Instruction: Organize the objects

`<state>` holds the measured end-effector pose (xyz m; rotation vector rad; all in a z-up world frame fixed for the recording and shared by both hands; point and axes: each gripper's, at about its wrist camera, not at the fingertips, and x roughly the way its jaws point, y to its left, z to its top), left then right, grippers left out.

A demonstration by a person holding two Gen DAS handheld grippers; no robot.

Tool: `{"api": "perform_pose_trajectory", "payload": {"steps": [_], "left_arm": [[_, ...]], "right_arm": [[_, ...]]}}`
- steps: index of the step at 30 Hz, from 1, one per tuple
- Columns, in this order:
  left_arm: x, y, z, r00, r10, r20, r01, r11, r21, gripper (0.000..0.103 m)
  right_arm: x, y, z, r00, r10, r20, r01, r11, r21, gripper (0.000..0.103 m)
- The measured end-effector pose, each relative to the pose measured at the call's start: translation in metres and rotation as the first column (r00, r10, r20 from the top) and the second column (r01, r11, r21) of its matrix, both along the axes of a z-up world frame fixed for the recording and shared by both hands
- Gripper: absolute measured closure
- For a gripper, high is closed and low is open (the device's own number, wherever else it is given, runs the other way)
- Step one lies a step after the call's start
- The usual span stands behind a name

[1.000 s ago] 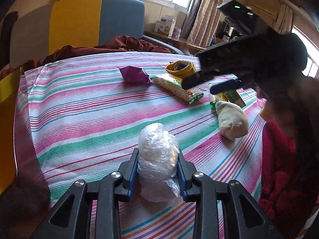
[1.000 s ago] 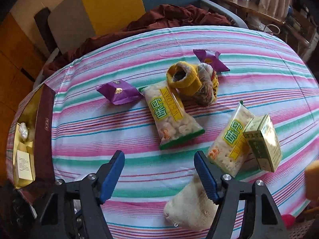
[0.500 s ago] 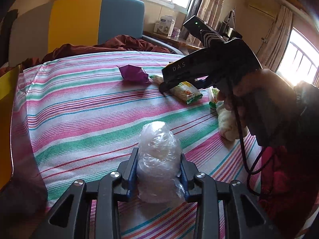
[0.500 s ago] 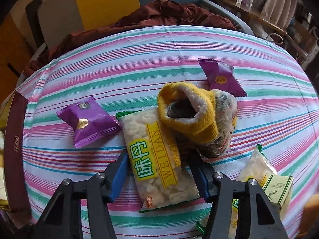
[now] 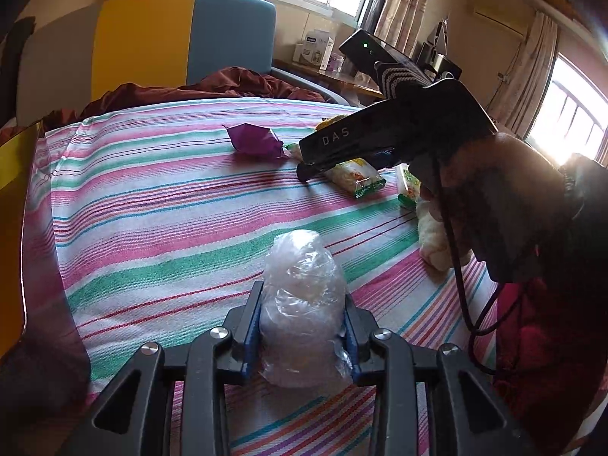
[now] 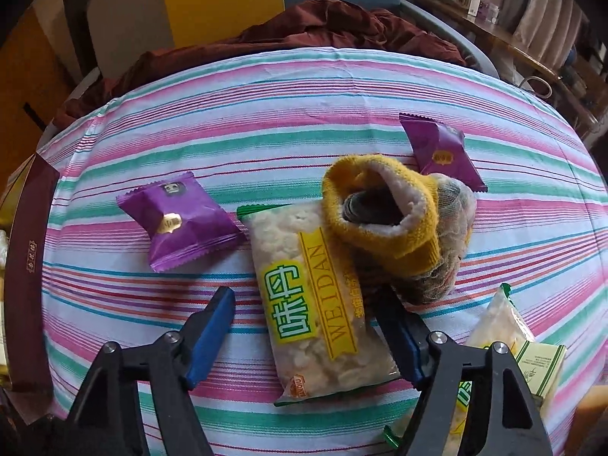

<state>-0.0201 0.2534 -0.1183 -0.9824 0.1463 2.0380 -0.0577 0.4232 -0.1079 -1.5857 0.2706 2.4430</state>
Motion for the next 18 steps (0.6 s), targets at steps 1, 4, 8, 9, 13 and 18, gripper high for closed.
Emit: {"api": "perform_pose_trajectory", "payload": {"steps": [1, 4, 8, 9, 13, 18], "left_arm": [[0.0, 0.0, 0.0, 1.0, 0.0, -0.002, 0.0, 1.0, -0.002, 0.067], [0.001, 0.0, 0.0, 1.0, -0.001, -0.005, 0.001, 1.0, -0.004, 0.067], [0.001, 0.001, 0.0, 1.0, -0.001, -0.008, 0.001, 1.0, -0.007, 0.067], [0.002, 0.001, 0.0, 1.0, -0.001, -0.009, 0.001, 1.0, -0.007, 0.067], [0.003, 0.005, 0.0, 1.0, -0.001, -0.021, 0.0, 1.0, -0.022, 0.067], [0.006, 0.008, 0.0, 0.999, -0.004, -0.046, 0.001, 0.999, -0.05, 0.067]], "right_arm": [[-0.001, -0.005, 0.0, 1.0, 0.006, 0.003, -0.006, 1.0, 0.014, 0.028], [0.001, -0.009, 0.005, 0.999, 0.038, 0.002, -0.038, 0.999, 0.038, 0.043], [0.005, -0.024, 0.008, 0.996, 0.087, 0.019, -0.088, 0.994, 0.072, 0.063], [0.01, -0.028, 0.009, 0.995, 0.099, 0.02, -0.1, 0.993, 0.057, 0.063], [0.009, -0.028, 0.004, 0.993, 0.118, 0.029, -0.118, 0.993, -0.004, 0.062], [0.006, -0.036, 0.003, 0.992, 0.124, 0.031, -0.124, 0.992, -0.011, 0.062]]}}
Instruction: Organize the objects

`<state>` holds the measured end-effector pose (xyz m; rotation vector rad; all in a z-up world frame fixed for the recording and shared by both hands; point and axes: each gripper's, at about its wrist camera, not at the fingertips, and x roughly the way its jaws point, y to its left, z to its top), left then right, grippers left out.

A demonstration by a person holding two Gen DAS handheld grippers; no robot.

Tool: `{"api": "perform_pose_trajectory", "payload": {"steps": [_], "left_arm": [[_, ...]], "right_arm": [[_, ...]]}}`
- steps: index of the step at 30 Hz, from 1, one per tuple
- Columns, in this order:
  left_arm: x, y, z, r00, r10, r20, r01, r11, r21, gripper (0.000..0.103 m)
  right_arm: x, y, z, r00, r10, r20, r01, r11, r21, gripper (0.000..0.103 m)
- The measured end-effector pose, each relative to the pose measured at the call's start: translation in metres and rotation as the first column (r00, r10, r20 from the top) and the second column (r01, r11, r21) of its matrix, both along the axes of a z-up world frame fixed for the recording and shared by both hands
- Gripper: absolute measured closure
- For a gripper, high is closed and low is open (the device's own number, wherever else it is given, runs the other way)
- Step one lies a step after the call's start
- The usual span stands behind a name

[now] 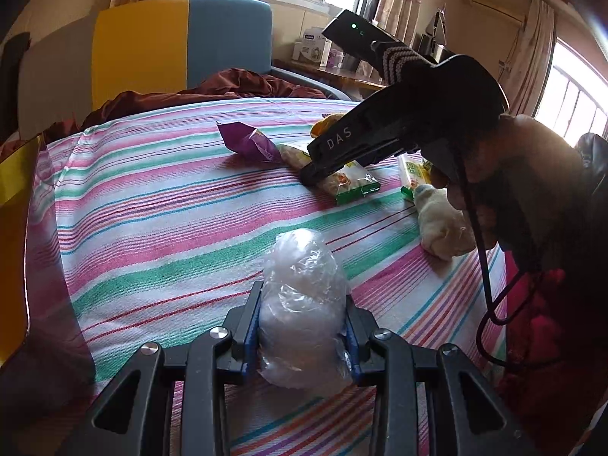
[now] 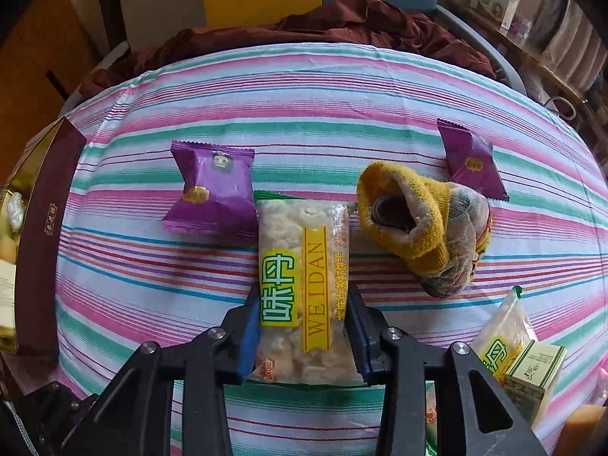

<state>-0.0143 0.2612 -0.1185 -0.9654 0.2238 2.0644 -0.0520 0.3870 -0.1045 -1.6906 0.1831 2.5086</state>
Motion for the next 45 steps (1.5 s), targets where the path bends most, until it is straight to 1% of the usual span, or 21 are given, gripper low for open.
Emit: {"api": "perform_pose_trajectory", "payload": {"steps": [5, 7, 8, 10, 12, 14, 17, 19, 20, 21, 22, 24, 26, 28, 29, 31, 33, 37, 39, 43, 45], "left_arm": [[0.004, 0.003, 0.001, 1.0, -0.008, -0.029, 0.007, 0.999, -0.033, 0.069], [0.007, 0.004, 0.004, 0.999, -0.004, -0.032, 0.002, 0.998, -0.061, 0.069], [0.008, 0.003, 0.006, 0.999, -0.001, -0.033, -0.002, 0.997, -0.076, 0.07], [0.012, 0.001, 0.01, 1.0, -0.009, -0.016, 0.008, 0.997, -0.079, 0.07], [0.017, -0.007, 0.02, 1.0, -0.006, -0.003, 0.006, 0.998, -0.059, 0.07], [0.02, -0.016, 0.036, 1.0, -0.005, -0.003, 0.005, 1.0, -0.028, 0.07], [0.021, -0.036, 0.073, 0.999, 0.008, -0.038, -0.006, 0.999, 0.032, 0.07], [0.013, -0.058, 0.1, 0.997, 0.046, -0.066, -0.041, 0.997, 0.071, 0.07], [0.004, -0.075, 0.115, 0.993, 0.089, -0.084, -0.081, 0.992, 0.094, 0.07], [-0.004, -0.086, 0.125, 0.988, 0.123, -0.09, -0.113, 0.988, 0.109, 0.07], [-0.018, -0.105, 0.135, 0.981, 0.173, -0.088, -0.161, 0.979, 0.127, 0.07], [-0.044, -0.135, 0.145, 0.963, 0.262, -0.071, -0.251, 0.958, 0.137, 0.07], [-0.071, -0.166, 0.147, 0.939, 0.342, -0.047, -0.334, 0.934, 0.125, 0.07], [-0.105, -0.2, 0.14, 0.902, 0.432, -0.004, -0.43, 0.899, 0.086, 0.07], [-0.115, -0.209, 0.134, 0.893, 0.449, 0.018, -0.449, 0.891, 0.07, 0.07], [-0.142, -0.232, 0.115, 0.857, 0.507, 0.086, -0.51, 0.86, 0.015, 0.07], [-0.155, -0.245, 0.098, 0.832, 0.539, 0.13, -0.541, 0.841, -0.026, 0.07], [-0.173, -0.256, 0.075, 0.801, 0.576, 0.162, -0.571, 0.817, -0.08, 0.07], [-0.186, -0.258, 0.064, 0.792, 0.578, 0.198, -0.569, 0.816, -0.103, 0.069], [-0.206, -0.257, 0.039, 0.755, 0.609, 0.242, -0.582, 0.793, -0.18, 0.065], [-0.21, -0.261, 0.03, 0.73, 0.641, 0.237, -0.605, 0.767, -0.214, 0.063]], "right_arm": [[0.001, -0.003, 0.001, 1.0, 0.014, -0.005, -0.014, 1.0, 0.02, 0.062], [0.001, -0.005, 0.001, 1.0, 0.022, -0.008, -0.022, 0.999, 0.035, 0.062], [0.002, -0.006, 0.002, 1.0, 0.029, -0.01, -0.029, 0.999, 0.037, 0.062], [0.004, -0.007, 0.003, 0.999, 0.034, -0.015, -0.033, 0.999, 0.039, 0.062], [-0.001, -0.007, 0.001, 0.999, 0.038, -0.017, -0.037, 0.998, 0.046, 0.062], [0.0, -0.008, 0.001, 0.999, 0.042, -0.02, -0.041, 0.998, 0.055, 0.062], [-0.004, -0.006, 0.0, 0.999, 0.046, -0.024, -0.044, 0.997, 0.065, 0.062], [-0.003, -0.007, 0.001, 0.998, 0.049, -0.026, -0.047, 0.996, 0.077, 0.062], [-0.004, -0.008, 0.001, 0.998, 0.049, -0.027, -0.047, 0.996, 0.081, 0.062], [-0.005, -0.009, 0.0, 0.998, 0.049, -0.028, -0.046, 0.995, 0.084, 0.062], [-0.005, -0.01, 0.0, 0.998, 0.049, -0.028, -0.046, 0.995, 0.087, 0.062], [-0.005, -0.011, 0.0, 0.998, 0.051, -0.029, -0.048, 0.994, 0.094, 0.062], [-0.006, -0.012, 0.001, 0.998, 0.052, -0.028, -0.049, 0.994, 0.099, 0.062], [-0.005, -0.012, 0.001, 0.998, 0.054, -0.028, -0.051, 0.993, 0.102, 0.062], [-0.005, -0.013, 0.001, 0.998, 0.054, -0.028, -0.05, 0.993, 0.102, 0.062], [-0.005, -0.013, 0.001, 0.998, 0.055, -0.027, -0.052, 0.993, 0.104, 0.062], [-0.006, -0.013, 0.0, 0.998, 0.057, -0.027, -0.054, 0.993, 0.105, 0.062], [-0.006, -0.014, 0.0, 0.998, 0.059, -0.028, -0.055, 0.993, 0.109, 0.062], [-0.006, -0.014, 0.0, 0.998, 0.06, -0.028, -0.057, 0.992, 0.11, 0.062], [-0.006, -0.014, -0.001, 0.997, 0.065, -0.029, -0.061, 0.992, 0.112, 0.062], [-0.007, -0.013, -0.001, 0.997, 0.065, -0.03, -0.061, 0.992, 0.111, 0.062]]}}
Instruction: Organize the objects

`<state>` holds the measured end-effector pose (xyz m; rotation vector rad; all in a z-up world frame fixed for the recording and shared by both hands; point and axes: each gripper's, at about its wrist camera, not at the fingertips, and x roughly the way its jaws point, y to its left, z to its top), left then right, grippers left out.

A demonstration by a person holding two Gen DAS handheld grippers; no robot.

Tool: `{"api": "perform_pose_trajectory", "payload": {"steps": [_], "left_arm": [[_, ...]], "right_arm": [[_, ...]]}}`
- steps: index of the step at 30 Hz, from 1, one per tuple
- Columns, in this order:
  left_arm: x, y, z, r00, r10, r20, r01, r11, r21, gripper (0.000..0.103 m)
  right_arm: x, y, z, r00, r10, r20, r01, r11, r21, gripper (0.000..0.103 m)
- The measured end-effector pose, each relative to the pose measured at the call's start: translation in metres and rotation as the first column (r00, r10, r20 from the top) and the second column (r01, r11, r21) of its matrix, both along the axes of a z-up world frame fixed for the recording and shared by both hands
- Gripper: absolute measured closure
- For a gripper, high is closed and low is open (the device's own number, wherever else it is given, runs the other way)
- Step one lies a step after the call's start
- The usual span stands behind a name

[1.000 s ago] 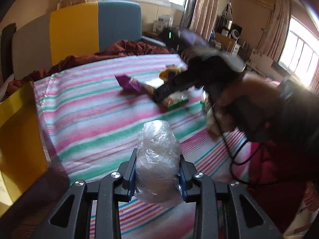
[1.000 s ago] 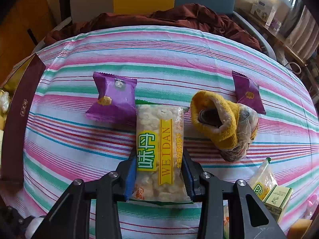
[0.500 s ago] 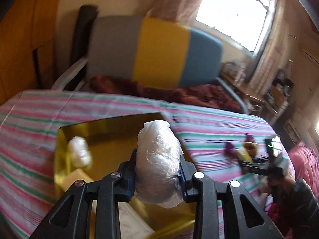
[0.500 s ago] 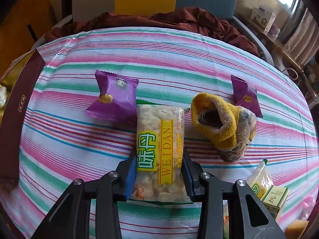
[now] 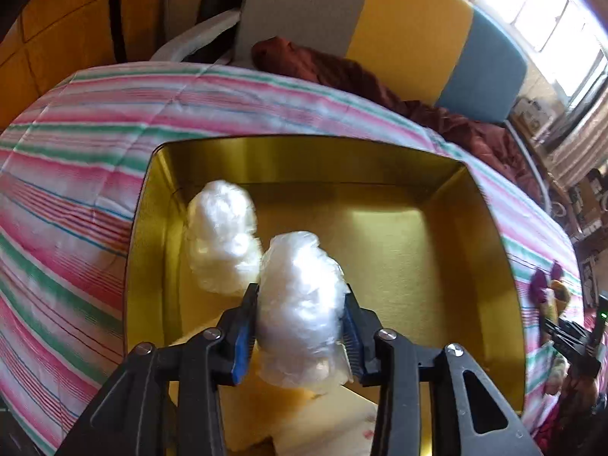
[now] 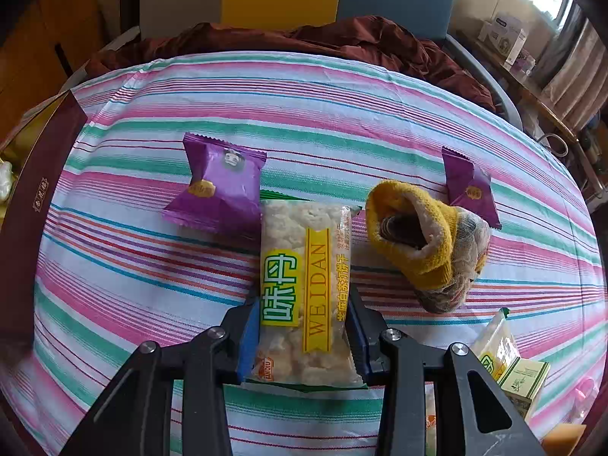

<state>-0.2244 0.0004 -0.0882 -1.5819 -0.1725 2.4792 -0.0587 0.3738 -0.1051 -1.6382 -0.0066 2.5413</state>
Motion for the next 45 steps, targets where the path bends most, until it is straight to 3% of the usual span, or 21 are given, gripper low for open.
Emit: {"api": "perform_pose_trajectory", "payload": {"steps": [5, 10, 15, 21, 29, 38, 45], "left_arm": [[0.008, -0.01, 0.002, 1.0, 0.015, -0.009, -0.015, 1.0, 0.004, 0.057], [0.032, -0.022, 0.025, 0.995, 0.053, -0.081, -0.051, 0.998, 0.021, 0.057], [0.075, -0.032, 0.047, 0.984, 0.086, -0.158, -0.076, 0.995, 0.067, 0.057], [0.128, -0.028, 0.07, 0.965, 0.039, -0.26, -0.017, 0.996, 0.086, 0.057], [0.168, -0.02, 0.079, 0.954, -0.017, -0.3, 0.064, 0.987, 0.147, 0.057], [0.19, -0.012, 0.067, 0.953, -0.028, -0.302, 0.066, 0.991, 0.115, 0.057], [0.198, -0.025, 0.067, 0.948, -0.006, -0.318, 0.049, 0.991, 0.127, 0.057]], "right_arm": [[0.0, -0.001, 0.0, 1.0, 0.003, -0.002, -0.003, 1.0, 0.003, 0.062], [-0.001, -0.001, 0.001, 1.0, 0.006, -0.005, -0.006, 1.0, 0.007, 0.062], [-0.001, -0.003, 0.001, 1.0, 0.007, -0.008, -0.007, 1.0, 0.016, 0.063], [-0.001, -0.005, 0.001, 1.0, -0.01, 0.008, 0.01, 1.0, 0.017, 0.063], [0.019, -0.014, 0.008, 0.996, -0.021, 0.086, 0.033, 0.99, -0.14, 0.063], [0.041, -0.068, 0.038, 0.997, 0.078, 0.01, -0.072, 0.953, -0.294, 0.063], [0.023, -0.164, 0.089, 0.966, 0.226, -0.128, -0.257, 0.909, -0.327, 0.063]]}}
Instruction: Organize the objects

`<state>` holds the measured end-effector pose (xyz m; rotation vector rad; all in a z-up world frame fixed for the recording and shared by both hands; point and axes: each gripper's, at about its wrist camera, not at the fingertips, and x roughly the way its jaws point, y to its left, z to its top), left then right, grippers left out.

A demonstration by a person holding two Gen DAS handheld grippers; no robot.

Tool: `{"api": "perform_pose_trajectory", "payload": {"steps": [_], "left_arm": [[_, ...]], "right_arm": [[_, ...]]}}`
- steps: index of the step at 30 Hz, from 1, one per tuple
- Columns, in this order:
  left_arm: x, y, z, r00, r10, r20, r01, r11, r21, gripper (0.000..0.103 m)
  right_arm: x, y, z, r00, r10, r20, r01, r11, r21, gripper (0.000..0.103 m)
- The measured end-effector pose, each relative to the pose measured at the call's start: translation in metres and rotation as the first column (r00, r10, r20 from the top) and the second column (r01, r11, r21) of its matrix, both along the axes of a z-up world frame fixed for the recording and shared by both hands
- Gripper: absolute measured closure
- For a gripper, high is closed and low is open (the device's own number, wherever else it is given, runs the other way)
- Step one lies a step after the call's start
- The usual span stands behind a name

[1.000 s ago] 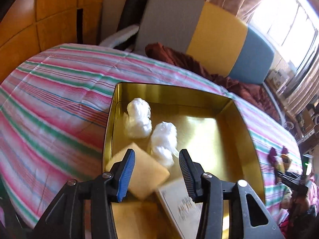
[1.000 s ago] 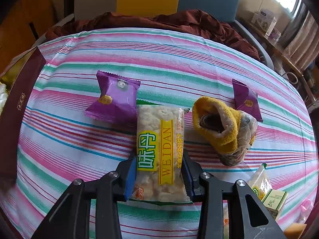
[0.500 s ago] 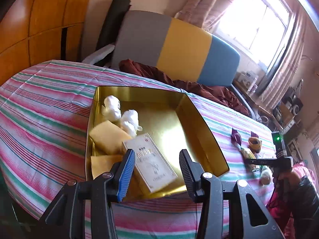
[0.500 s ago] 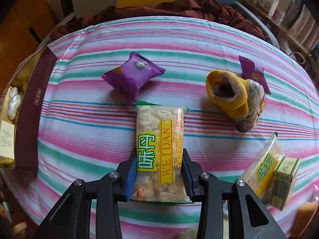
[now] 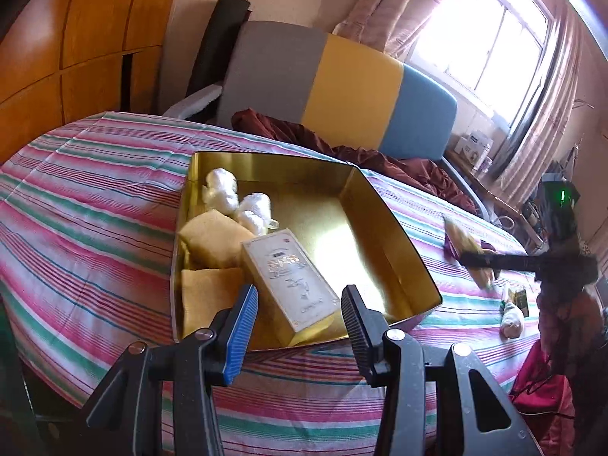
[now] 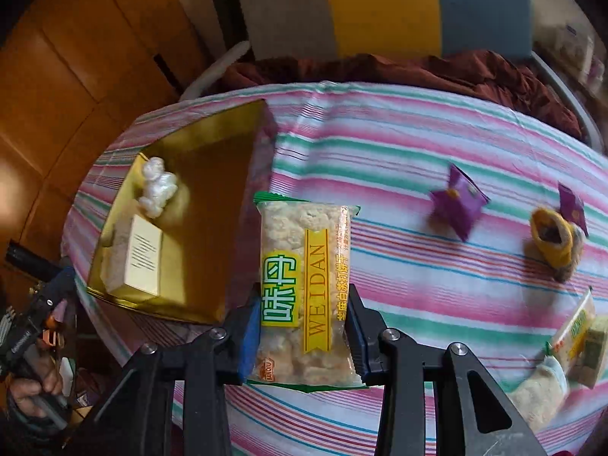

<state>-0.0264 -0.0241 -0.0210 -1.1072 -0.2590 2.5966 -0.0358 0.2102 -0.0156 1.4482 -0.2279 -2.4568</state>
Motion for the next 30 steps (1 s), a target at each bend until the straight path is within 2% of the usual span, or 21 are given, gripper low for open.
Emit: {"api": "perform_pose_trajectory", "payload": {"steps": [5, 10, 12, 14, 16, 18, 19, 26, 30], "left_arm": [[0.002, -0.013, -0.005, 1.0, 0.017, 0.016, -0.017, 1.0, 0.008, 0.057], [0.002, -0.024, -0.015, 0.998, 0.035, 0.052, -0.036, 0.999, 0.025, 0.057], [0.001, -0.026, -0.019, 0.997, 0.041, 0.063, -0.043, 0.999, 0.031, 0.057], [0.001, -0.027, -0.021, 0.997, 0.042, 0.069, -0.045, 0.998, 0.036, 0.057], [0.001, -0.028, -0.023, 0.996, 0.044, 0.074, -0.047, 0.998, 0.038, 0.057], [0.0, -0.029, -0.026, 0.996, 0.045, 0.083, -0.048, 0.998, 0.037, 0.057], [0.0, -0.029, -0.026, 0.995, 0.046, 0.084, -0.049, 0.998, 0.037, 0.057], [0.004, -0.022, -0.024, 0.997, 0.036, 0.073, -0.038, 0.999, 0.017, 0.057], [0.008, -0.012, -0.02, 0.998, 0.01, 0.064, -0.01, 1.0, 0.004, 0.057]], "right_arm": [[-0.036, -0.075, 0.01, 0.996, 0.088, -0.026, -0.089, 0.996, -0.02, 0.063], [-0.085, -0.133, -0.019, 0.995, 0.09, 0.046, -0.091, 0.996, 0.018, 0.063], [-0.105, -0.149, -0.034, 0.995, 0.055, 0.078, -0.059, 0.997, 0.051, 0.063], [-0.123, -0.158, -0.05, 0.991, 0.019, 0.13, -0.025, 0.999, 0.041, 0.061], [-0.133, -0.161, -0.059, 0.987, 0.012, 0.163, -0.003, 0.998, -0.055, 0.058], [-0.135, -0.159, -0.063, 0.985, 0.004, 0.175, 0.024, 0.987, -0.156, 0.045], [-0.133, -0.159, -0.063, 0.986, 0.004, 0.167, 0.025, 0.986, -0.168, 0.043], [-0.101, -0.14, -0.055, 0.995, 0.02, 0.1, -0.01, 0.994, -0.106, 0.043], [-0.077, -0.12, -0.041, 1.0, 0.001, 0.025, 0.0, 0.998, -0.061, 0.032]]}}
